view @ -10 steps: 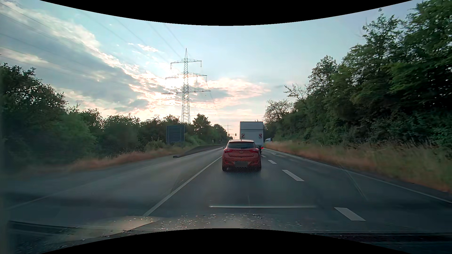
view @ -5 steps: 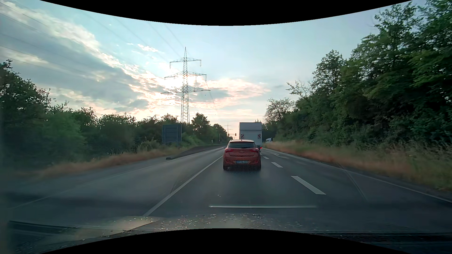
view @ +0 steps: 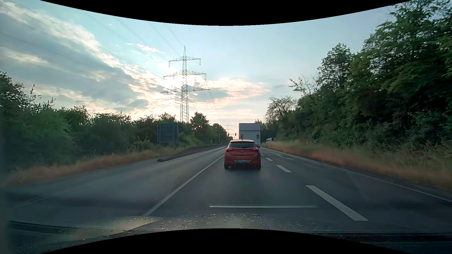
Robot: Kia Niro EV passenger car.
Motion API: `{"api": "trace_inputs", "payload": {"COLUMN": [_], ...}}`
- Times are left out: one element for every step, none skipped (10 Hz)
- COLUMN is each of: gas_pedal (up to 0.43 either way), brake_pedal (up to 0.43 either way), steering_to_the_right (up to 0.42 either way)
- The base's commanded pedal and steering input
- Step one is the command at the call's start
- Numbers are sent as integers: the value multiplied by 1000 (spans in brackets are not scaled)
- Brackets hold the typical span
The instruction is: Follow the waypoints while adhering to traffic rules and regulations
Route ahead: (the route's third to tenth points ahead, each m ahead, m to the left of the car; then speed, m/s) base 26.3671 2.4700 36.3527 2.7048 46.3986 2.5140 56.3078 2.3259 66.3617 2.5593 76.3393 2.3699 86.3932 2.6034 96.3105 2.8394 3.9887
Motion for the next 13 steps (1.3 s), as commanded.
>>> {"api": "trace_inputs", "payload": {"gas_pedal": [98,110,110,110,110,118,118,130,130,138,138,150,150], "brake_pedal": [0,0,0,0,0,0,0,0,0,0,0,0,0], "steering_to_the_right": [-4,-3,-2,-3,-3,-3,-3,-2,-3,-3,-2,-3,-3]}}
